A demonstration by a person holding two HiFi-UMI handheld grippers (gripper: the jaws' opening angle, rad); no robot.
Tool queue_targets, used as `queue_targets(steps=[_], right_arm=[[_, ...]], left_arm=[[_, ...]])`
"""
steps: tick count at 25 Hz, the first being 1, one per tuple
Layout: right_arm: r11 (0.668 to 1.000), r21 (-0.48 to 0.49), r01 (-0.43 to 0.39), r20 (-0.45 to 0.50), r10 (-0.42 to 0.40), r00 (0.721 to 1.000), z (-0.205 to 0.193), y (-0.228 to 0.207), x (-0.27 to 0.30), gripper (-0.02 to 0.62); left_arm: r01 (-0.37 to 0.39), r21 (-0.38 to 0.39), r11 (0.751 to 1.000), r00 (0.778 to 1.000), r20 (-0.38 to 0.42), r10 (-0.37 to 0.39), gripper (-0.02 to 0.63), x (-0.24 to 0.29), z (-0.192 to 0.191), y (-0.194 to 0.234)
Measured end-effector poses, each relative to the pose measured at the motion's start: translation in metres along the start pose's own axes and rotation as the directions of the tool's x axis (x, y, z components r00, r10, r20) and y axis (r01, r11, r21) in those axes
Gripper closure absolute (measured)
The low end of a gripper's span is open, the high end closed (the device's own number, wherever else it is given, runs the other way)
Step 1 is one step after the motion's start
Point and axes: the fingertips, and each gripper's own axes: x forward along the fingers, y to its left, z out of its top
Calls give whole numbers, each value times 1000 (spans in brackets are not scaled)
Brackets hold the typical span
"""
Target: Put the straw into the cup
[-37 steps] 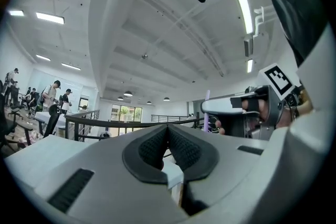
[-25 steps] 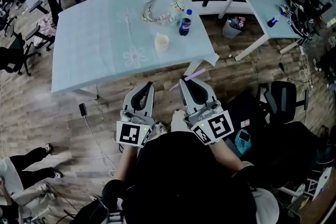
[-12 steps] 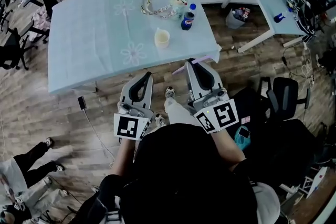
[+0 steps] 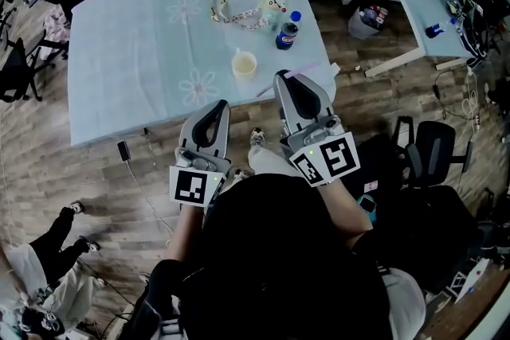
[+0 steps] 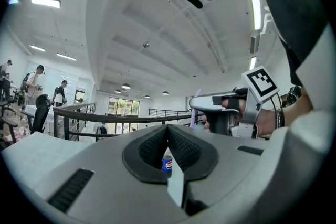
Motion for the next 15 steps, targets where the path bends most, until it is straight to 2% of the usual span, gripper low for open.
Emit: queue_targets(steps=[7, 12, 15], right_arm=[[998, 25, -57, 7, 57, 998, 3, -31, 51, 566], [996, 25, -85, 2, 85, 996, -4, -44, 80, 566], [996, 43, -83, -21, 84, 996, -15, -52, 95, 566]], left_arm=[[-72, 12, 997, 997, 19, 72, 594, 39, 6, 26], [-123, 19, 992, 990, 74, 121, 593, 51, 13, 41], [-154, 11, 988, 987, 56, 153, 594, 54, 6, 50]])
